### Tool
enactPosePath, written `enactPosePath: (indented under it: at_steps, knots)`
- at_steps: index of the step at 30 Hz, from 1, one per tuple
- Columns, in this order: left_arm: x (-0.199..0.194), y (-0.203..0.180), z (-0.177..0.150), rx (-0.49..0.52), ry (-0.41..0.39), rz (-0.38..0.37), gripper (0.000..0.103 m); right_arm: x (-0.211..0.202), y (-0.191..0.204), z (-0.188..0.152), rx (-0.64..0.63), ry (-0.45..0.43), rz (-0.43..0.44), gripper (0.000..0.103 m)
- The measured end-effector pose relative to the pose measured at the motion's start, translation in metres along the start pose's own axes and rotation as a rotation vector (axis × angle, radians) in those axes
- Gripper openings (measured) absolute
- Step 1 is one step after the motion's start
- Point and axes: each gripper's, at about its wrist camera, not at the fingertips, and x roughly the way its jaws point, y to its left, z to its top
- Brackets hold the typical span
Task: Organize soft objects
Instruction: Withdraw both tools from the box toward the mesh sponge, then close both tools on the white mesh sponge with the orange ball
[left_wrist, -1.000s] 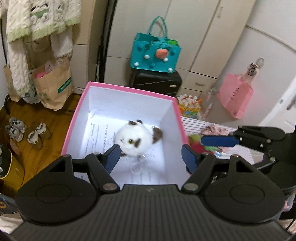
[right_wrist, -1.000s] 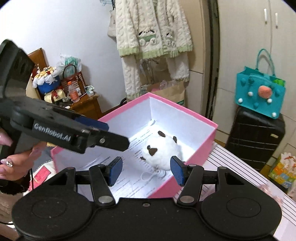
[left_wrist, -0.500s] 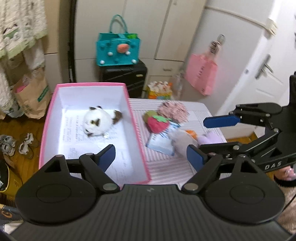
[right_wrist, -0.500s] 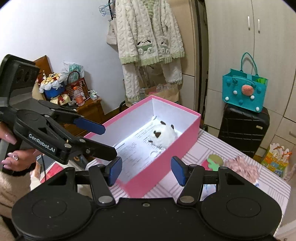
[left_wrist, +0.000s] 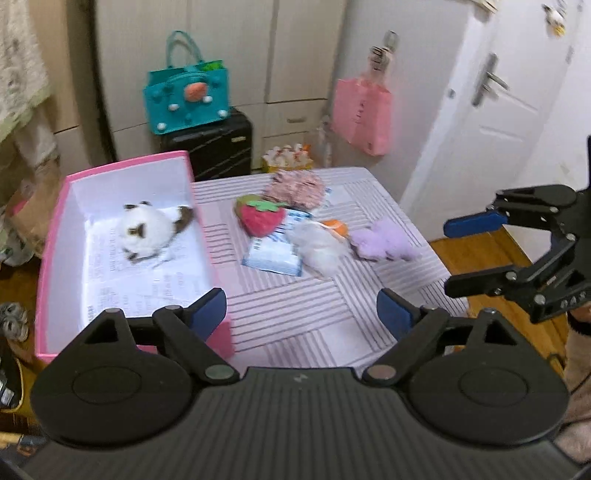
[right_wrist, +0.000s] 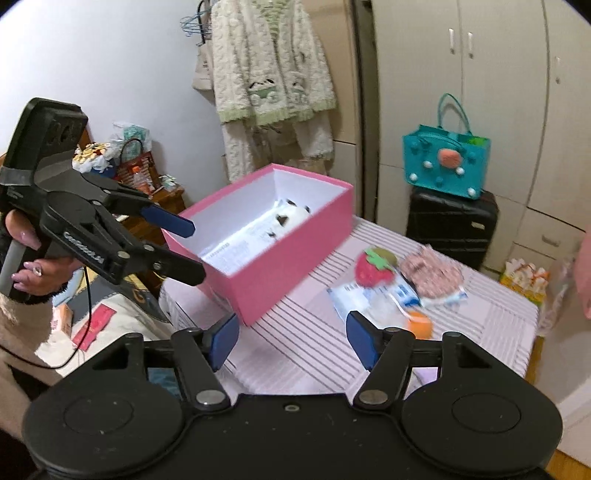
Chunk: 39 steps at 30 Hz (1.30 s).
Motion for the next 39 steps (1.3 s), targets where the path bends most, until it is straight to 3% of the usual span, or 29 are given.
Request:
enactPosePath:
  at_steps: [9, 16, 25, 31, 39]
  knots:
    - [0.032, -0.044, -0.011, 0.102, -0.042, -0.053, 0.089, -0.007, -0.025, -0.052, 0.028, -0.009, -0.051, 0.073]
    - [0.075, -0.054, -0.013, 0.097, -0.027, -0.080, 0.089, 0.002, -0.046, -0.079, 0.048, -0.002, -0.080, 0.073]
    - [0.127, -0.054, -0.013, 0.124, -0.135, -0.014, 0.089, 0.035, -0.075, -0.093, -0.017, -0.021, -0.136, 0.074]
    - [0.165, -0.049, -0.006, 0.123, -0.142, 0.045, 0.088, 0.064, -0.101, -0.091, -0.086, -0.082, -0.137, 0.074]
    - [0.207, -0.041, 0.009, 0.082, -0.119, 0.046, 0.082, 0.110, -0.125, -0.083, -0.133, -0.056, -0.159, 0.074]
